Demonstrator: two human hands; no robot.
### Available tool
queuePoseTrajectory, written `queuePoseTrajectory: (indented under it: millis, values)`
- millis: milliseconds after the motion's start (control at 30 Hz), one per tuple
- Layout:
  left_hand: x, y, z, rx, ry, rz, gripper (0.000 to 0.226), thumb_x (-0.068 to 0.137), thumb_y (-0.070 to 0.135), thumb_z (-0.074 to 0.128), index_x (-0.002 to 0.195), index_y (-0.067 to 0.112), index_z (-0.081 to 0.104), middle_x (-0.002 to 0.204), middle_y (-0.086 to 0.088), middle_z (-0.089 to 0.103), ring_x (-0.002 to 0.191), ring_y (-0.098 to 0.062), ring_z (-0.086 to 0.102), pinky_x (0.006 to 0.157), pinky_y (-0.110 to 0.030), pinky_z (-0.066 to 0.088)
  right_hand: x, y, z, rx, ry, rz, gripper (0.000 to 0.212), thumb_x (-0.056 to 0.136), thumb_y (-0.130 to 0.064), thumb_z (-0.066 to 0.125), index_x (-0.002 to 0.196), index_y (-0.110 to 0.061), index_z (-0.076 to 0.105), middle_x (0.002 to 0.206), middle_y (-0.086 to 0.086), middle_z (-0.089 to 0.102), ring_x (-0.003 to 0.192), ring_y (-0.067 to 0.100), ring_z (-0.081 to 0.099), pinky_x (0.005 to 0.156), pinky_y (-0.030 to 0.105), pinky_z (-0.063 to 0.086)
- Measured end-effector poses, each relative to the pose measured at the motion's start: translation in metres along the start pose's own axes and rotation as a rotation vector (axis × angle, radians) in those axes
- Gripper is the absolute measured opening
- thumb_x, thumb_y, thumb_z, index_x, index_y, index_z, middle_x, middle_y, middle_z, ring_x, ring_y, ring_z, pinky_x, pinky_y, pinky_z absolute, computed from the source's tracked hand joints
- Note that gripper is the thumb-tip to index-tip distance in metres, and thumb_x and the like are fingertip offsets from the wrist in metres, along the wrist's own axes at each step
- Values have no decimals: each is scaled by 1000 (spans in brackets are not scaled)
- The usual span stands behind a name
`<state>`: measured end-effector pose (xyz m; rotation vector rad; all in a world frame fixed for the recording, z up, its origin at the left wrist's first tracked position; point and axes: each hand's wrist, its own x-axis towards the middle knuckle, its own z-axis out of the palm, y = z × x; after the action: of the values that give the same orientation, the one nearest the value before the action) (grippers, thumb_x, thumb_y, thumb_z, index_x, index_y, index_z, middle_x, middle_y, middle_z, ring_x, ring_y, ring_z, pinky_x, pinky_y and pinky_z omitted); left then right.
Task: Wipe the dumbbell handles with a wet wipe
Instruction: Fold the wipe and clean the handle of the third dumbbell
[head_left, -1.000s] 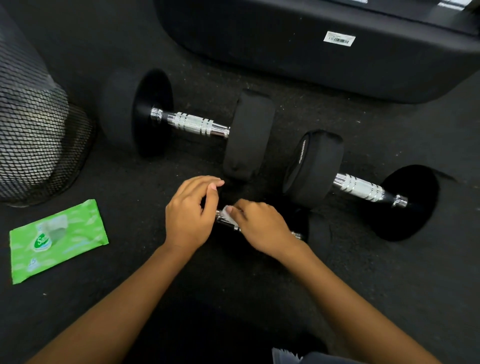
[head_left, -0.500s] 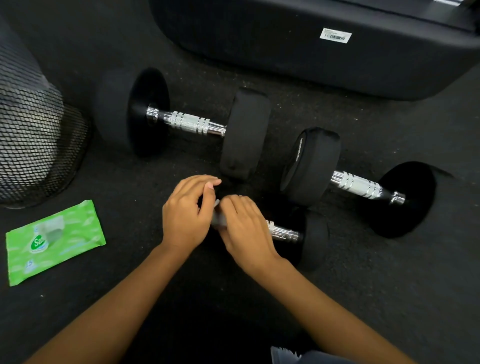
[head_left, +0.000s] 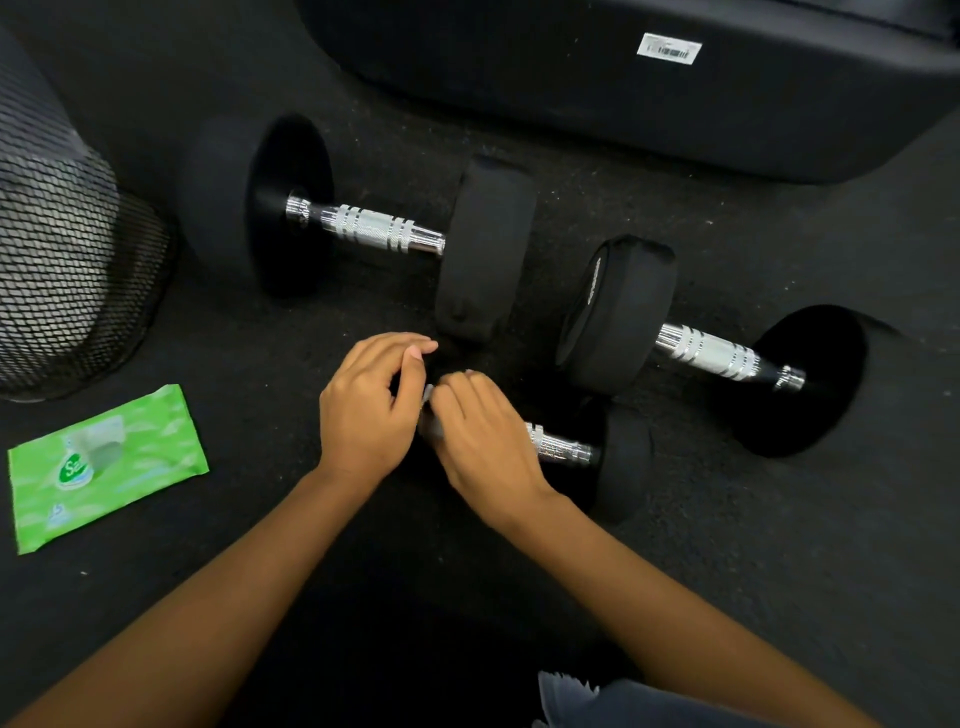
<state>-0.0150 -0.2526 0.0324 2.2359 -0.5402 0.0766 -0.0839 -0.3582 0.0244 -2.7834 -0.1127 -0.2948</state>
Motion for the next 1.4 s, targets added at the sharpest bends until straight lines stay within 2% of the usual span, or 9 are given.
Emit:
queuePoseTrajectory:
  millis: [267, 400, 500, 633, 733, 867, 1033, 1233, 1400]
  values:
    - [0, 0, 0, -4, 7, 0, 37, 94, 27, 35, 100, 15, 70, 103, 6, 67, 104, -8, 57, 87, -20, 42, -24, 15, -9, -18, -5, 52, 35, 68, -5, 76, 98, -4, 59, 90, 8, 61, 83, 24, 59, 100, 34, 35]
    - [0, 1, 1, -11, 5, 0, 37, 94, 27, 35, 100, 15, 70, 103, 5, 68, 104, -8, 57, 87, -19, 41, -8, 2, -2, -27, 51, 37, 20, 74, -2, 67, 89, -6, 55, 81, 8, 54, 77, 25, 52, 97, 36, 39]
    - [0, 1, -1, 0, -2, -5, 38, 94, 28, 34, 100, 15, 70, 103, 5, 68, 104, -9, 57, 88, -15, 37, 3, -5, 6, -51, 53, -13, 30, 67, 0, 66, 88, -9, 47, 81, 9, 54, 76, 25, 52, 97, 37, 40]
    - [1, 1, -2, 2, -8, -5, 38, 94, 28, 34, 101, 14, 70, 103, 4, 67, 104, -9, 57, 89, -4, 31, -5, 4, 7, -54, 81, -31, 24, 78, -3, 66, 91, -9, 47, 80, 8, 53, 75, 25, 50, 97, 36, 40]
    - [0, 1, -2, 8, -9, -10, 38, 94, 28, 34, 101, 15, 69, 103, 4, 68, 104, -9, 57, 88, -11, 36, -8, 5, 6, -49, 66, -37, 16, 81, -4, 63, 89, -8, 50, 80, 8, 53, 75, 25, 50, 98, 36, 39]
    - [0, 3, -1, 5, -17, -20, 38, 93, 28, 35, 100, 14, 70, 103, 3, 68, 104, -10, 58, 89, -3, 29, 6, 1, 2, -43, 11, -32, 22, 69, 0, 63, 87, -6, 51, 82, 11, 54, 77, 27, 51, 96, 35, 38]
    - [0, 2, -2, 8, -14, -18, 38, 94, 28, 35, 100, 14, 70, 103, 4, 68, 104, -9, 57, 89, -3, 30, 0, 5, -6, 50, -54, 18, 15, 78, -13, 66, 86, -7, 56, 81, 8, 56, 75, 23, 54, 81, 32, 44]
    - [1, 3, -1, -8, 0, -5, 37, 94, 26, 36, 99, 13, 70, 102, 4, 68, 103, -9, 57, 84, -16, 40, 10, 16, -25, 230, -393, 349, 34, 99, -37, 36, 109, -10, 55, 107, 9, 62, 98, 26, 57, 73, 33, 39]
    - [0, 1, -1, -3, 3, -10, 37, 94, 26, 35, 99, 14, 70, 102, 5, 68, 104, -9, 57, 85, -12, 37, 0, 7, -24, 235, -313, 164, 31, 96, -22, 46, 124, -9, 49, 119, 10, 58, 108, 25, 53, 86, 28, 36]
